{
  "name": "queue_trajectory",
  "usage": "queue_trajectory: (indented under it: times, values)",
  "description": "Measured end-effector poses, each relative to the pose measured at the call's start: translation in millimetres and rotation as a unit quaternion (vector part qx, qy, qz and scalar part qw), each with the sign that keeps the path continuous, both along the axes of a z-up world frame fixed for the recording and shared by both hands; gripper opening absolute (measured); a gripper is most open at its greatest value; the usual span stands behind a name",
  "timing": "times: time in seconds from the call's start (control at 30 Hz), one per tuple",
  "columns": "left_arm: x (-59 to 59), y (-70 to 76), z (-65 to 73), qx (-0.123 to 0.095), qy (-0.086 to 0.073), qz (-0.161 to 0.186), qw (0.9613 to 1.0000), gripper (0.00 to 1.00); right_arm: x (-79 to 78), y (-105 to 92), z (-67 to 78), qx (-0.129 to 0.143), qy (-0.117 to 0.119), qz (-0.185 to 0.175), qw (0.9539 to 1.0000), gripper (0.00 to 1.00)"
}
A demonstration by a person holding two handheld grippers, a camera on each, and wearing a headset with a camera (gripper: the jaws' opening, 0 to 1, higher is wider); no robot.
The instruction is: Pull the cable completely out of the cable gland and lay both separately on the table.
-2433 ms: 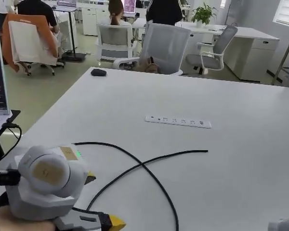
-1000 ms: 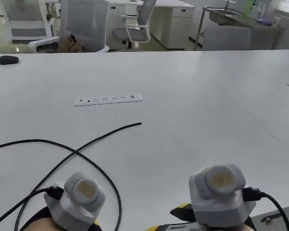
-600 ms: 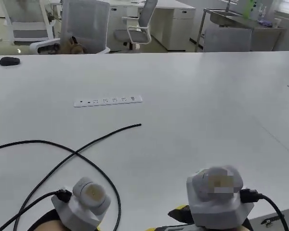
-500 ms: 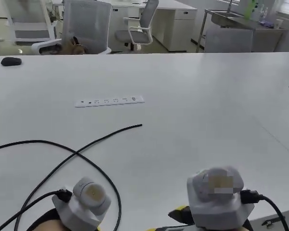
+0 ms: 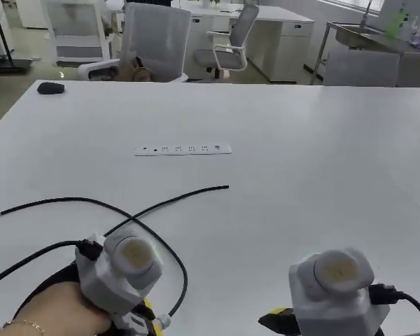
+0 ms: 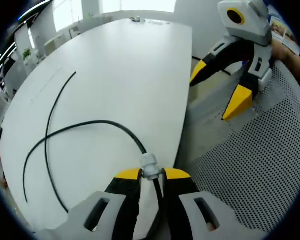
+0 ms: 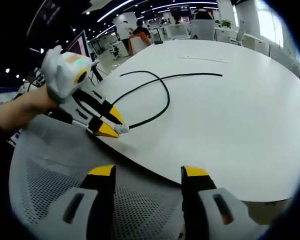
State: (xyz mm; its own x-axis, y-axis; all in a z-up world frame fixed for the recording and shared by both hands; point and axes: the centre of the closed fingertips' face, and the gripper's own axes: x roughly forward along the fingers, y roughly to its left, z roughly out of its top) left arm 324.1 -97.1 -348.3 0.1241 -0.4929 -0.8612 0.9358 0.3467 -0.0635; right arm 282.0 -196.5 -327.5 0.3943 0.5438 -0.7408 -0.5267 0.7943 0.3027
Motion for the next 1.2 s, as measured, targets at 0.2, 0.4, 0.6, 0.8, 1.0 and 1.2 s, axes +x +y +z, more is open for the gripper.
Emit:
queue_trajectory:
  times: [0.2, 0.4, 0.6, 0.8, 1.0, 1.2]
  values:
    - [3.4, 14.6, 38.4, -0.02, -0.038, -0.005, 0.9991, 0.18, -12.1, 20.1, 7.1, 0.028, 0.013, 0.094, 0.9951, 0.47]
    - [1.3, 30.3, 64.6, -0.034, -0.069, -0.019, 0.9969, 0.18, -3.4, 35.7, 22.4, 0.014, -0.002, 0.179, 0.9837, 0.41]
    - [-7.1, 46.1, 70.8, -0.014, -0.086, -0.042, 0.9953, 0.18, 13.1, 65.7, 48.9, 0.028, -0.04, 0.241, 0.9694, 0.38]
    - [-22.7, 53.6, 72.5, 0.0, -0.104, -0.106, 0.9889, 0.18, 25.4, 105.7, 66.5, 0.001, -0.083, 0.365, 0.9273, 0.35]
    - [-27.2, 53.2, 73.3, -0.009, -0.121, -0.14, 0.9828, 0.17, 24.2, 139.1, 54.8, -0.015, -0.089, 0.472, 0.877, 0.3]
    - [-25.2, 51.7, 57.3, -0.011, -0.112, -0.152, 0.9819, 0.16, 21.7, 158.8, 28.3, -0.019, -0.087, 0.54, 0.8372, 0.23]
